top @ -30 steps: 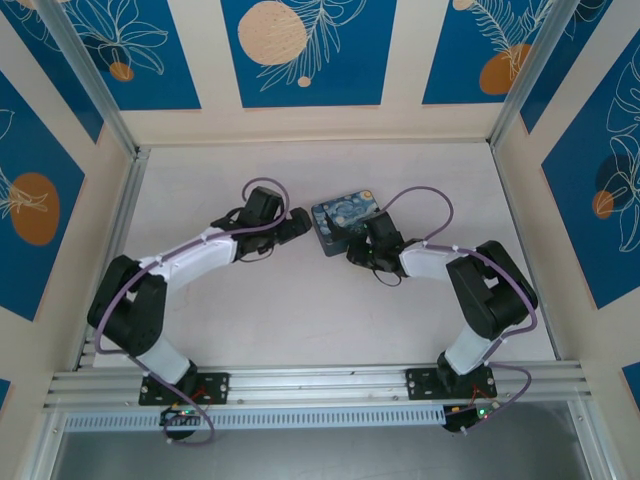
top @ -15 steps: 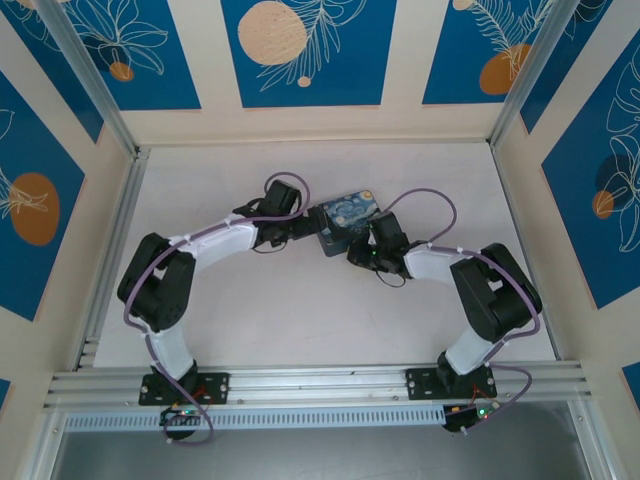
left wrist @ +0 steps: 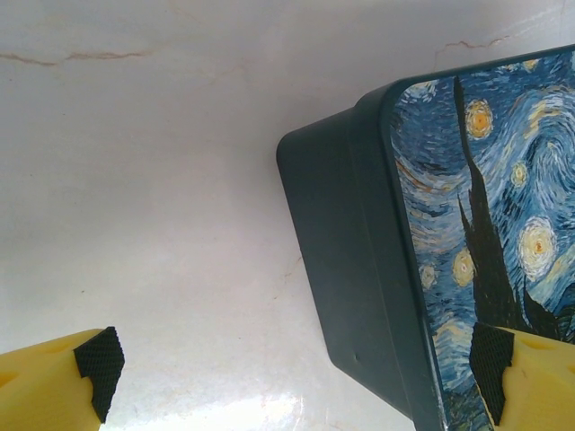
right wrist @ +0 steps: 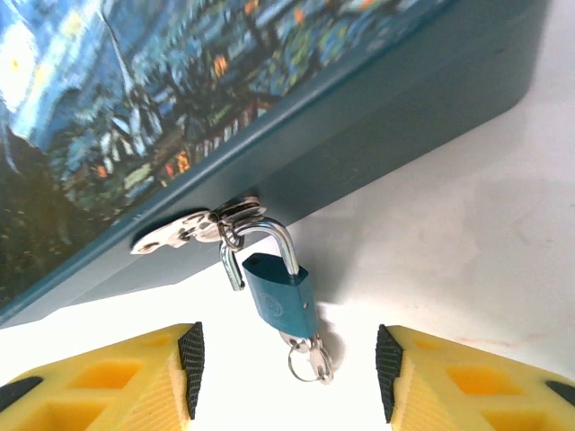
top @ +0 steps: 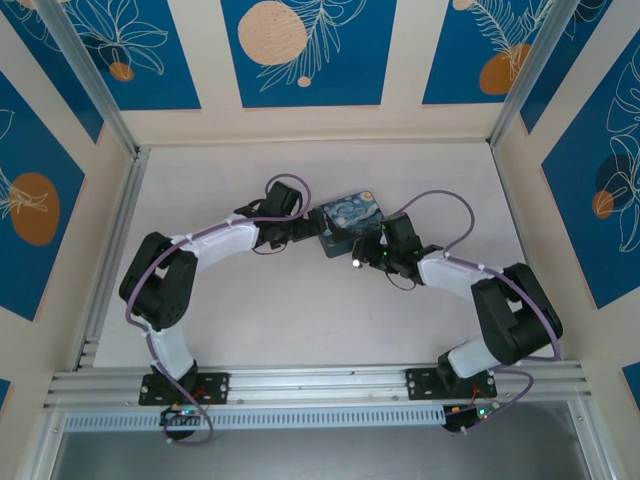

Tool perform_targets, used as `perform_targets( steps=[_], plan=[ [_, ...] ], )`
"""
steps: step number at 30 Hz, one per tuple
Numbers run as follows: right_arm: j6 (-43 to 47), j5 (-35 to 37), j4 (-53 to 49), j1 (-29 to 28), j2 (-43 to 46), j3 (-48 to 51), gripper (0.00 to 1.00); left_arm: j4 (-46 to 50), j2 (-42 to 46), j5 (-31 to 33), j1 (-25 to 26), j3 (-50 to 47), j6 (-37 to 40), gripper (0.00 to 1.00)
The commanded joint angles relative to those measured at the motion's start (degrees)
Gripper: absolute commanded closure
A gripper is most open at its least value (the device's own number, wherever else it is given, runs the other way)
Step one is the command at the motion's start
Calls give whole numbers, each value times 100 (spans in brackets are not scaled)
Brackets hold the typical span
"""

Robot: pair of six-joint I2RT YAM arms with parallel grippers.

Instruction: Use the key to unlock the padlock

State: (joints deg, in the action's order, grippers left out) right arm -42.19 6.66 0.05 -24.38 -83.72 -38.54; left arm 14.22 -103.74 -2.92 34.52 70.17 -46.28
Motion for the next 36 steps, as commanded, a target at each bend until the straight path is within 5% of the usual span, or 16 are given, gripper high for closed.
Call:
perform_targets(
  steps=[1, 4, 11, 36],
  plan=[
    [-141, 426, -405, -65, 307, 57, 46, 36, -67, 46, 39, 58, 82, 0],
    [-2, 270, -193, -59, 394, 211, 54, 24, -89, 28, 42, 67, 84, 0],
    [354, -509, 660, 117, 240, 497, 55, -47, -128, -59, 38, 84, 80, 0],
    [348, -829, 1340, 241, -775, 215, 63, -178, -216, -183, 38, 61, -56, 0]
  ],
)
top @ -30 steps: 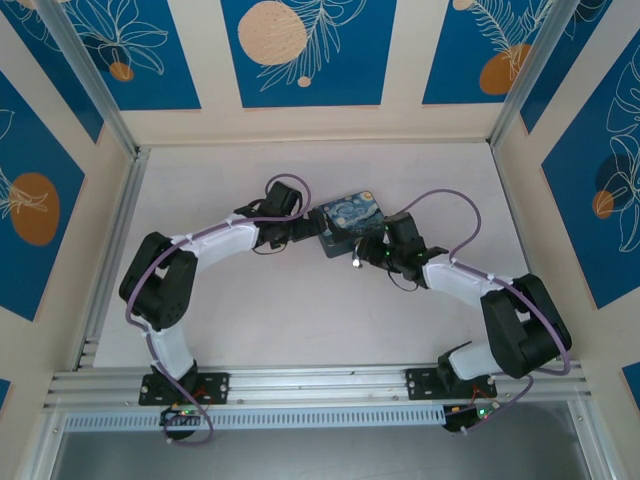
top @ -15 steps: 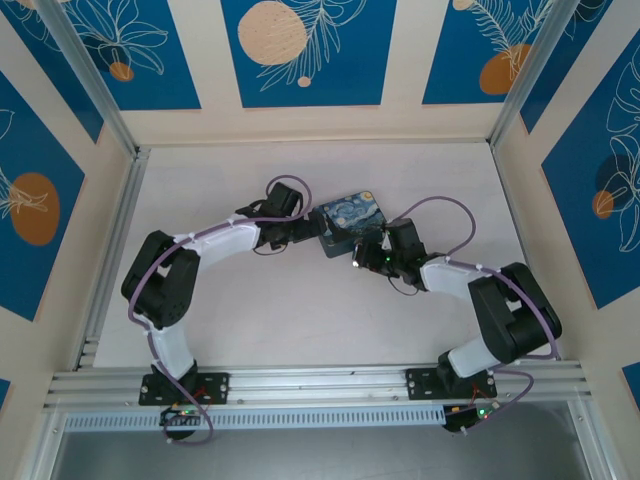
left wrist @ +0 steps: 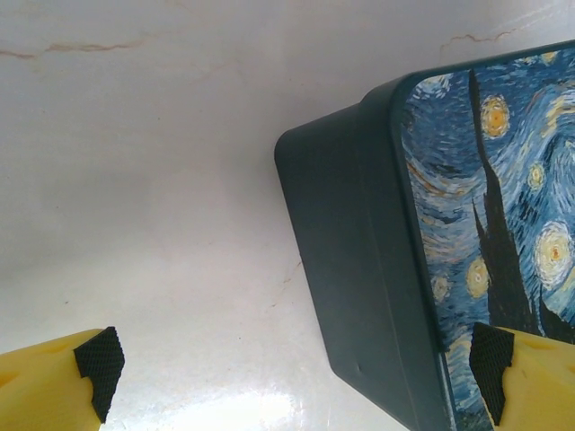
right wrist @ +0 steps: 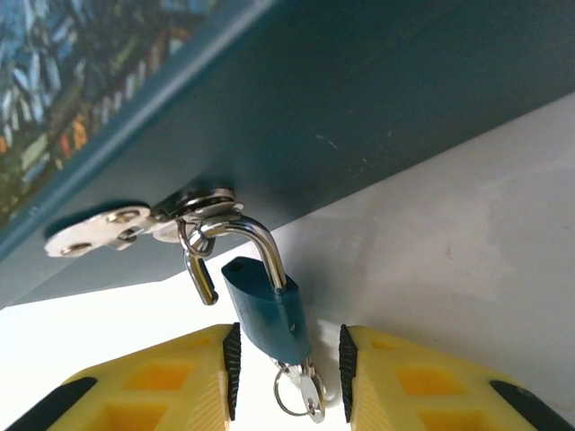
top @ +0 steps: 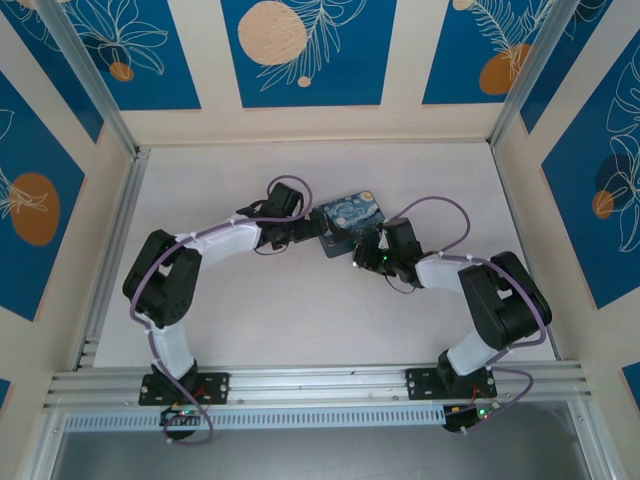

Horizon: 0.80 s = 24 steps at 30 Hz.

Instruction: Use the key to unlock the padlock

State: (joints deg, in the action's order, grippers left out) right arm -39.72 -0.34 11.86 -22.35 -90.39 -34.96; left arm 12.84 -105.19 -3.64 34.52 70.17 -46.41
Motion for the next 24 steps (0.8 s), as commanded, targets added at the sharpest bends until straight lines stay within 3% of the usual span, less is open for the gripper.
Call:
perform_targets(
  steps=[1, 12, 24],
  plan=[
    [97, -158, 197, 33, -140, -143, 64, -51, -72, -119, 45, 56, -48, 0],
    [-53, -221, 422, 38, -304, -100, 75, -88, -117, -141, 42, 8, -90, 0],
    [-416, -373, 712, 154, -234, 165, 99, -23, -134, 110, 53, -135, -49, 0]
  ],
)
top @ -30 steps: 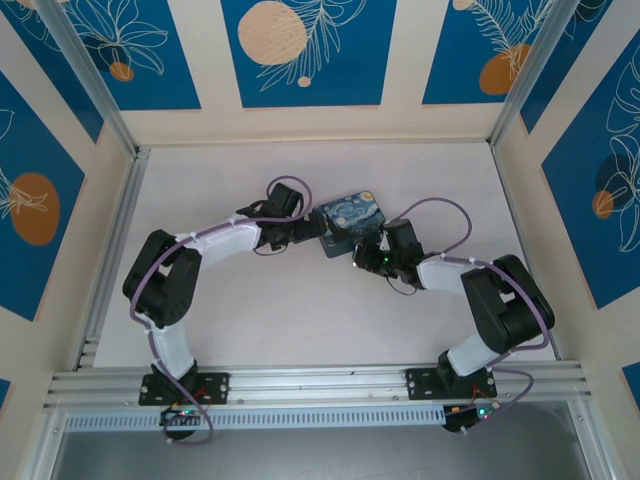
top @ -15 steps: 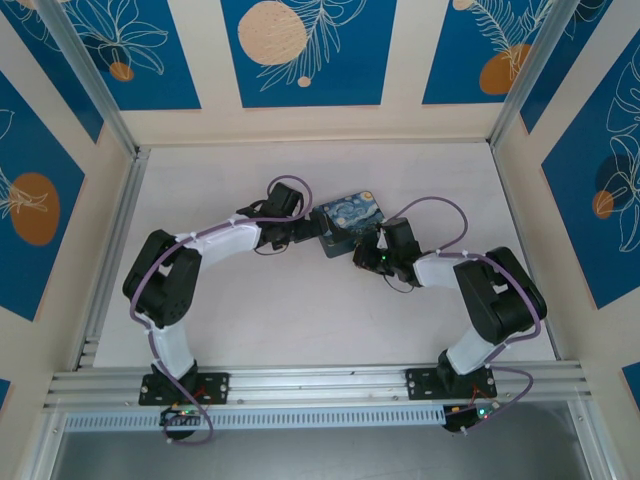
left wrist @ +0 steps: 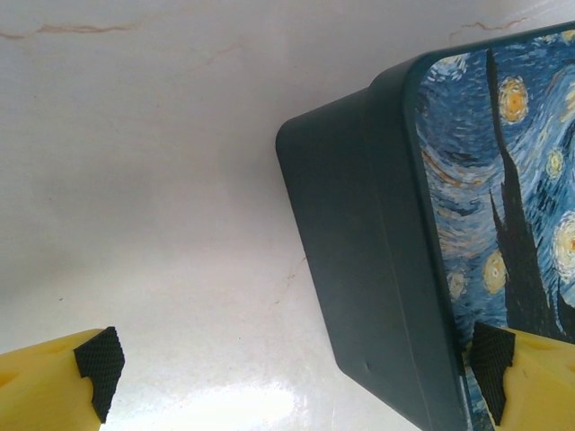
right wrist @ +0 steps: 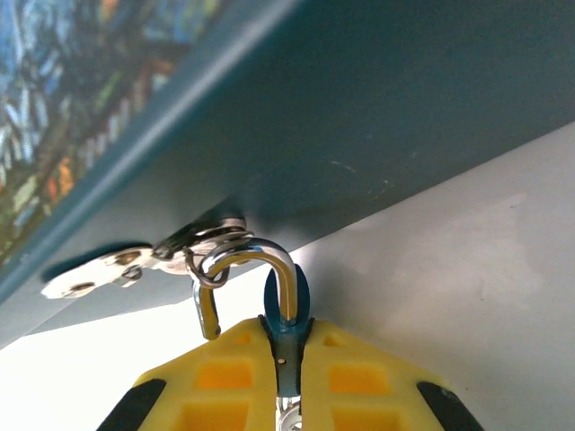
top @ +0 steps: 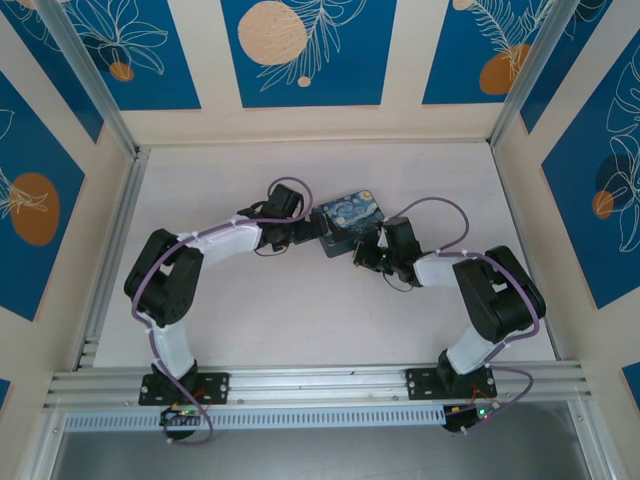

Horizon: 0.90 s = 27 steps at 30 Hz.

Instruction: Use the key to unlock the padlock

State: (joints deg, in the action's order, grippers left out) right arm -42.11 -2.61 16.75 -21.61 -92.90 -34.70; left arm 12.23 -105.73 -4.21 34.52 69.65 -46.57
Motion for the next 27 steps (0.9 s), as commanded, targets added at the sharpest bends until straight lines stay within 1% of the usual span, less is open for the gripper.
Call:
perform_targets(
  steps=[1, 8, 16, 27],
  plan=[
    [-261, -186, 288, 99, 31, 191, 100, 66, -74, 213, 53, -100, -9, 0],
    [-754, -325, 721, 165, 35, 478, 100, 249, -171, 515, 118, -130, 183, 0],
    [-1268, -315, 948, 174, 33, 635, 100, 311, -193, 830, 208, -284, 245, 0],
    [-2139, -156, 1319, 173, -122, 581, 100, 262, -250, 939, 261, -525, 203, 1]
  ],
)
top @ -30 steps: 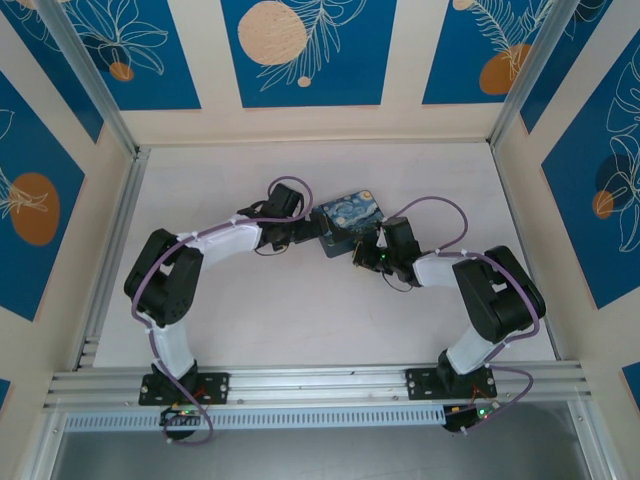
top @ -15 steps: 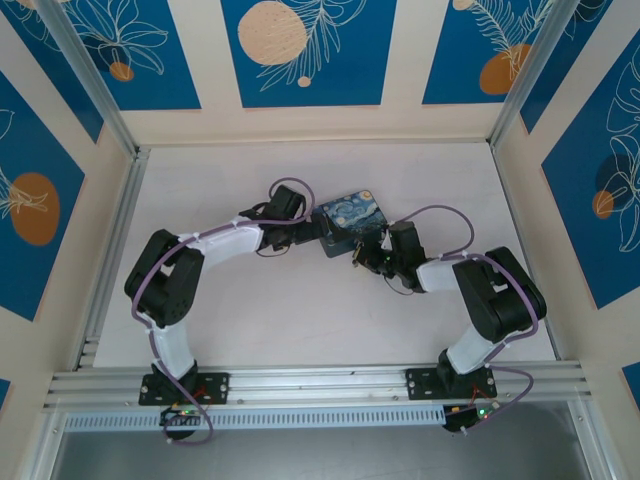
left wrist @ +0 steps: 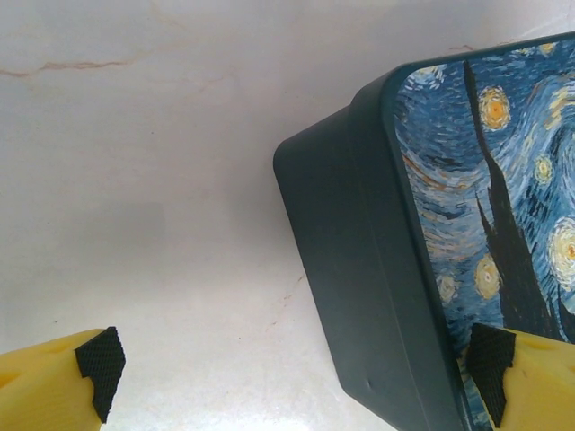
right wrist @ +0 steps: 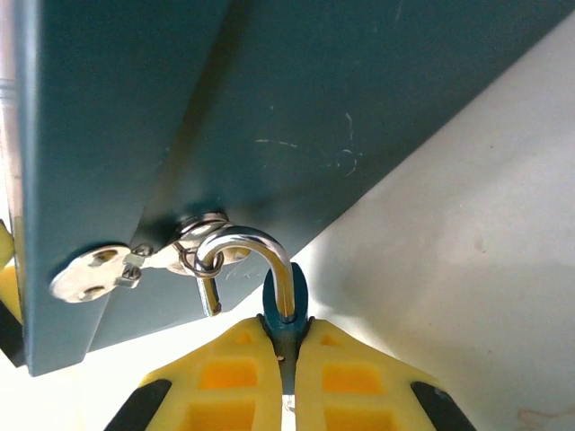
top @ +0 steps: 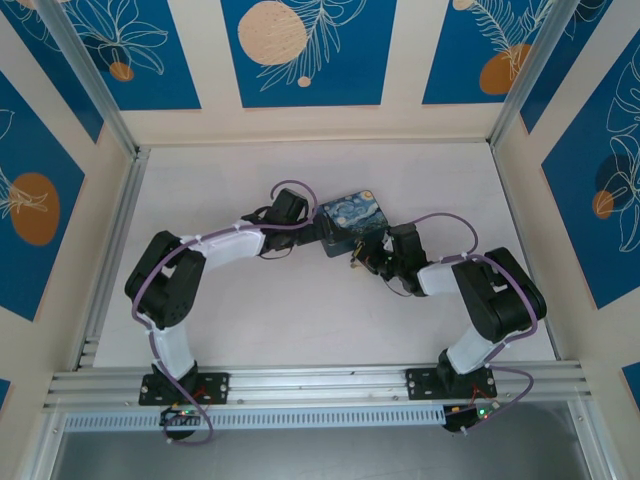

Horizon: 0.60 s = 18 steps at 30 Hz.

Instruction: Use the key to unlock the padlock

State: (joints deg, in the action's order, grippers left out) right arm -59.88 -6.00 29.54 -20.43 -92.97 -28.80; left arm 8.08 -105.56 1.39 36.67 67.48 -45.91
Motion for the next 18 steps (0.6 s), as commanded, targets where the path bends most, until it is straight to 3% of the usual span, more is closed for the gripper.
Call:
perform_targets(
  steps=[1, 18],
  plan=[
    [-387, 195, 22, 56, -128, -48, 100, 674, -272, 378, 49, -317, 135, 2],
    [-7, -288, -551, 820, -138, -659, 100, 932, -555, 362, 50, -271, 47, 6]
  ],
)
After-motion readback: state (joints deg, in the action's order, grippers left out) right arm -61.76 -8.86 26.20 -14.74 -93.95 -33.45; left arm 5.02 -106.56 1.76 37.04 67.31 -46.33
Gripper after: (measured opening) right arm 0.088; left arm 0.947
